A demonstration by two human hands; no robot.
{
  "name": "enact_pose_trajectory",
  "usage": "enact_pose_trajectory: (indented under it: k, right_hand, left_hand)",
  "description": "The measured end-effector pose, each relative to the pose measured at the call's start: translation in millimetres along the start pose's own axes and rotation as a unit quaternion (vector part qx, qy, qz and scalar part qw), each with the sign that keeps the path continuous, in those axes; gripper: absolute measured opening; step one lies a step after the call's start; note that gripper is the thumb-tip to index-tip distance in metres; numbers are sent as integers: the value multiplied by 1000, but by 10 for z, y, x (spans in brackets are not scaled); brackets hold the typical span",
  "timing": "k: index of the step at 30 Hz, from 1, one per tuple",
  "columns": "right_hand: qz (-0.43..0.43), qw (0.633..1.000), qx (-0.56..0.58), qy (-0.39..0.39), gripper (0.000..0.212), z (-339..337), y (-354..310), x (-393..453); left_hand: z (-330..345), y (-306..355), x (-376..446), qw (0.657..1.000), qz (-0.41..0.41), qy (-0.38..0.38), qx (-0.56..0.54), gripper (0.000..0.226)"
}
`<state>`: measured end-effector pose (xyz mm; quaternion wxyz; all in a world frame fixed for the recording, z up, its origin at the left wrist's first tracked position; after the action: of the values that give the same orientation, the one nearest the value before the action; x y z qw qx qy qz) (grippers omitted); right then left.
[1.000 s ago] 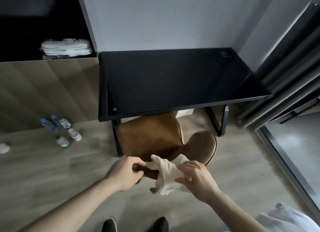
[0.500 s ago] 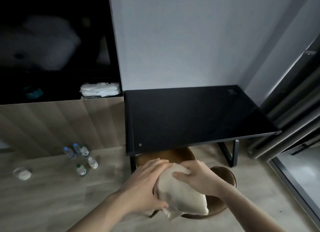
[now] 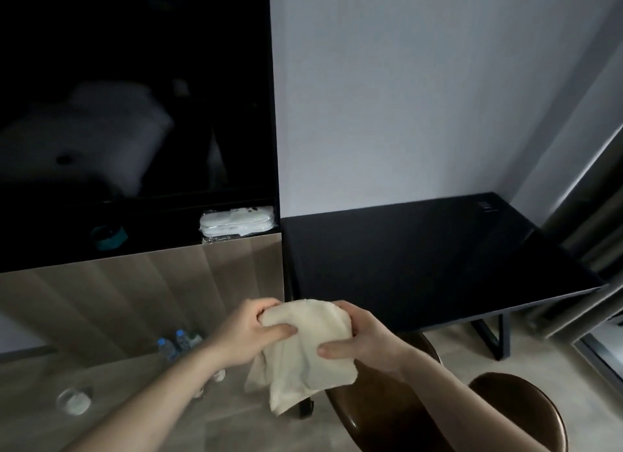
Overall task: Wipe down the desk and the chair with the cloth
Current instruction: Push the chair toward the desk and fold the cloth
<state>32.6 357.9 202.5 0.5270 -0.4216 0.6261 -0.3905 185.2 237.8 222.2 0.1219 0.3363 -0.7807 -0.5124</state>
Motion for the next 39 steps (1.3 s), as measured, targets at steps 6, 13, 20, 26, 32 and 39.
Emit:
enact_pose_trajectory:
  k: [6, 13, 20, 26, 32, 39]
  right_hand:
    - [-8, 984, 174, 30, 40, 10, -220, 948]
    - [108, 940, 314, 73, 39, 212, -27, 2276]
    - [156, 964, 213, 41, 45, 618, -116, 3414]
    - [154, 975, 141, 80, 44, 1014, -54, 4461]
    - [197, 968, 84, 129, 57, 1440, 171, 5486]
    - [145, 976, 74, 148, 62, 1809, 17, 6329]
  left_hand:
    - [-492, -459, 418, 967, -165, 26, -195, 16]
    - [-842, -1340, 755, 889, -280, 24, -361, 43]
    - [-2000, -2343, 1226, 872, -273, 247, -323, 49]
    - [-2745, -3044, 1735, 861, -286, 288, -307, 11]
    - [-3294, -3914, 2179, 861, -320, 274, -286, 23]
    - [-3924, -4414, 2701, 843, -299, 310, -321, 19]
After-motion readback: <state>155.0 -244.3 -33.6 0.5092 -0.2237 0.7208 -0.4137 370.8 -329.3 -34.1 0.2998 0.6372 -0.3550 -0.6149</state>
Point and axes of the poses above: each hand's wrist, its own x-axis towards the middle knuckle, its own z-axis out of the palm, y = z × x, the point moved 10 cm from there along x, towards the middle knuckle
